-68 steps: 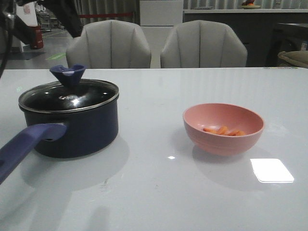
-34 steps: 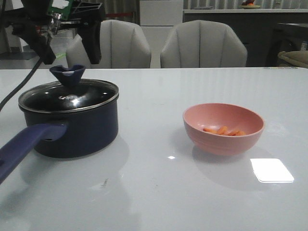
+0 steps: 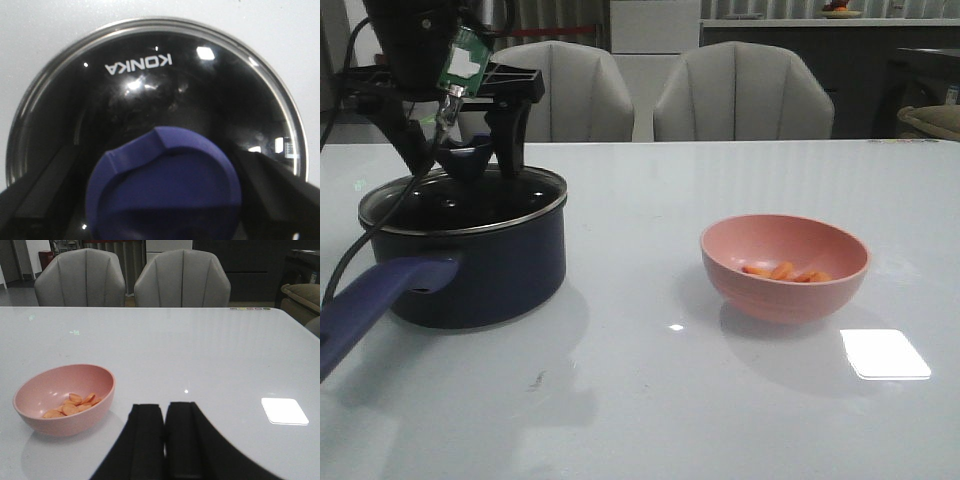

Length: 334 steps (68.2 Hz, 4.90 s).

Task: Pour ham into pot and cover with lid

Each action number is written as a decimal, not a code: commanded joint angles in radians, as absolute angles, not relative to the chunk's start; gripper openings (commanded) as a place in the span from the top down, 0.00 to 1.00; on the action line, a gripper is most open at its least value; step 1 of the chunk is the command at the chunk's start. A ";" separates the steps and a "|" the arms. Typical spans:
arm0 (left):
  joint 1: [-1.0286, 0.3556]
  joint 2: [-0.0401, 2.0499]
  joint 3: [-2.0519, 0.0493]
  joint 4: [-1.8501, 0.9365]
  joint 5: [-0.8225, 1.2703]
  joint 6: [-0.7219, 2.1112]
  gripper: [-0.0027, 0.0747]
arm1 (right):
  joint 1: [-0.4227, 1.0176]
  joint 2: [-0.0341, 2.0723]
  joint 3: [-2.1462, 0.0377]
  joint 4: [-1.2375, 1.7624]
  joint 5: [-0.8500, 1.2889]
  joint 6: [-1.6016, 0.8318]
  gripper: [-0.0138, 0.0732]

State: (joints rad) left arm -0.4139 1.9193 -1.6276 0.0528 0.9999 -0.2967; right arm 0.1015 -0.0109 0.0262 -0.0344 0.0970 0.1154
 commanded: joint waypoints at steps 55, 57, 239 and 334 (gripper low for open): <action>-0.165 1.671 -1.620 0.130 1.064 -0.190 0.61 | 0.097 -0.030 0.021 -0.049 0.023 0.109 0.66; -0.153 1.667 -1.598 0.130 1.055 -0.185 0.61 | 0.097 -0.030 0.021 -0.049 0.023 0.109 0.66; -0.246 0.068 -0.408 -0.070 0.391 -0.008 0.16 | 0.097 -0.030 0.021 -0.049 0.023 0.109 0.66; -0.296 -0.008 -0.334 -0.059 0.369 -0.008 0.16 | 0.188 1.044 -0.688 0.081 0.271 0.126 0.29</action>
